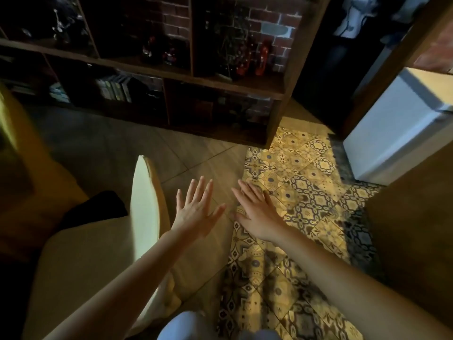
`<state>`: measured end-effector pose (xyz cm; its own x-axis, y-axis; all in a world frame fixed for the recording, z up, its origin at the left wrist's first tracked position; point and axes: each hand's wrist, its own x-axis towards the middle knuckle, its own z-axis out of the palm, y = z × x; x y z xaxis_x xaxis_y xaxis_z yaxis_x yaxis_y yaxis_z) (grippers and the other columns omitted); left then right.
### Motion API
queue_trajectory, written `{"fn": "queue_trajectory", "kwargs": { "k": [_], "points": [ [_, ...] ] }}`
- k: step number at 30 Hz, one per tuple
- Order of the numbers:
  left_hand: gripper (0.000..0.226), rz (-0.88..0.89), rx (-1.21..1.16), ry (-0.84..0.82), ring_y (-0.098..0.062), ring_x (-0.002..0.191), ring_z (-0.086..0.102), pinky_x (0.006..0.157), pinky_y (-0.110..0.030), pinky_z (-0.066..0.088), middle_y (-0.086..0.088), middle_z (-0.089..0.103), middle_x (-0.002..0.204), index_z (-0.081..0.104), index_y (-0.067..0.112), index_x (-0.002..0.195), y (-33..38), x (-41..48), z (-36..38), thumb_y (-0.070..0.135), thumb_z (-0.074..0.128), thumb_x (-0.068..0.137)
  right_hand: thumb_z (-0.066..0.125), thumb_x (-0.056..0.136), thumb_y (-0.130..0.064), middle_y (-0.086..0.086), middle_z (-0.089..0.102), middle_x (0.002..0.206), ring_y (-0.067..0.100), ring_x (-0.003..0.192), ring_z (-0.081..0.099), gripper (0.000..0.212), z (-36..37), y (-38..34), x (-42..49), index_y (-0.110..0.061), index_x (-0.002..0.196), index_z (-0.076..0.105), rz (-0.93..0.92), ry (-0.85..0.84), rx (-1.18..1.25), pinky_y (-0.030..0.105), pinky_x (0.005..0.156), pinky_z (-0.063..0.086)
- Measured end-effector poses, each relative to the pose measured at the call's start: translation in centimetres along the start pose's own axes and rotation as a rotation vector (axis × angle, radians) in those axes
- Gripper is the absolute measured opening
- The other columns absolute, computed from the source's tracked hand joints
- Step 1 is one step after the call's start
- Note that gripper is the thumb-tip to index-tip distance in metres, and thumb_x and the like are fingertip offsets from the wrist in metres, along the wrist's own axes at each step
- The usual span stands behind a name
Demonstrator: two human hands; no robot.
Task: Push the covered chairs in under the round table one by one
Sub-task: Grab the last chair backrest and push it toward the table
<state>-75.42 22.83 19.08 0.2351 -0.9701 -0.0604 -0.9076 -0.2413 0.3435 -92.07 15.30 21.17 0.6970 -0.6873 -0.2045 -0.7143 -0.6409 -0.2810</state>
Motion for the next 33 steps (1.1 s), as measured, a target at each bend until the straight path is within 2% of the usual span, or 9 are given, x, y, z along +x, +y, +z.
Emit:
{"fn": "queue_trajectory", "kwargs": {
  "k": [5,10,14,19,22,24,27,30,33],
  "points": [
    [0.112,-0.161,0.015,0.004,-0.016,0.136,-0.031,0.110,-0.046,-0.022,0.006,-0.026,0.153,-0.015,0.031,0.146,-3.1,1.3,-1.5,0.085,-0.027,0.048,0.028,0.095,-0.058,-0.009,-0.017,0.159,0.011,0.143,-0.022,0.067,-0.4,-0.7,5.8,-0.033,0.151,-0.001,-0.123,-0.027,0.018,0.051,0.118,-0.006],
    [0.098,-0.379,0.021,0.076,-0.015,0.134,-0.030,0.107,-0.044,-0.024,0.004,-0.023,0.155,-0.012,0.030,0.147,-6.8,1.9,-2.2,0.080,-0.015,0.062,0.029,0.095,-0.057,-0.008,-0.013,0.160,0.013,0.145,-0.018,0.066,-1.2,-3.2,13.1,-0.033,0.151,0.003,-0.320,-0.088,0.008,0.052,0.118,-0.004],
    [0.099,-0.598,0.002,0.113,-0.014,0.131,-0.034,0.107,-0.045,-0.023,0.005,-0.023,0.155,-0.013,0.028,0.148,-8.1,1.3,-2.1,0.079,-0.014,0.063,0.032,0.096,-0.054,-0.005,-0.008,0.161,0.015,0.147,-0.013,0.065,-1.6,-6.4,18.3,-0.029,0.151,0.009,-0.589,-0.165,-0.075,0.053,0.118,-0.003],
    [0.124,-0.936,-0.145,0.150,-0.018,0.142,-0.022,0.110,-0.048,-0.020,0.005,-0.019,0.156,-0.011,0.027,0.148,-7.0,-0.7,-2.0,0.086,-0.029,0.041,0.035,0.094,-0.058,-0.003,-0.005,0.161,0.017,0.147,-0.011,0.068,-1.7,-10.3,23.4,-0.030,0.151,0.010,-0.963,-0.301,-0.281,0.055,0.117,-0.002],
    [0.107,-1.083,-0.247,0.121,-0.019,0.146,-0.009,0.113,-0.050,-0.015,0.003,-0.006,0.159,-0.005,0.028,0.149,-5.7,-1.9,-0.7,0.088,-0.010,0.060,0.037,0.093,-0.058,-0.002,-0.004,0.161,0.018,0.147,-0.010,0.069,-1.3,-11.8,24.9,-0.030,0.151,0.013,-1.133,-0.347,-0.357,0.055,0.117,-0.001],
    [0.083,-1.161,-0.370,0.063,-0.020,0.144,0.019,0.118,-0.050,0.003,0.000,0.019,0.157,0.007,0.029,0.150,-4.6,-2.6,0.6,0.076,0.020,0.082,0.040,0.093,-0.057,-0.002,-0.002,0.161,0.019,0.147,-0.009,0.068,-0.6,-12.2,25.2,-0.030,0.150,0.015,-1.197,-0.381,-0.390,0.056,0.117,0.000],
    [0.064,-1.265,-0.403,0.144,-0.015,0.106,0.059,0.088,-0.034,0.049,0.007,0.060,0.125,0.035,0.037,0.138,-3.1,-3.4,1.8,0.068,0.043,0.082,0.042,0.092,-0.056,-0.002,0.004,0.161,0.019,0.148,-0.006,0.064,0.4,-12.3,25.7,-0.030,0.148,0.023,-1.219,-0.436,-0.404,0.057,0.117,0.001],
    [0.049,-1.330,-0.324,0.301,-0.004,0.077,0.056,0.056,-0.018,0.041,0.017,0.060,0.093,0.053,0.037,0.119,-1.9,-3.1,1.6,0.066,0.050,0.080,0.045,0.093,-0.051,-0.003,0.019,0.158,0.018,0.148,0.002,0.055,1.1,-11.7,26.9,-0.030,0.143,0.034,-1.227,-0.450,-0.395,0.059,0.115,0.001],
    [0.051,-1.358,-0.245,0.351,-0.003,0.070,0.053,0.051,-0.016,0.033,0.019,0.057,0.085,0.058,0.037,0.113,-1.9,-3.2,1.9,0.072,0.050,0.076,0.049,0.093,-0.045,-0.006,0.029,0.152,0.016,0.147,0.007,0.048,1.6,-11.5,27.6,-0.031,0.138,0.039,-1.274,-0.404,-0.389,0.061,0.115,0.003]
  ]
}}
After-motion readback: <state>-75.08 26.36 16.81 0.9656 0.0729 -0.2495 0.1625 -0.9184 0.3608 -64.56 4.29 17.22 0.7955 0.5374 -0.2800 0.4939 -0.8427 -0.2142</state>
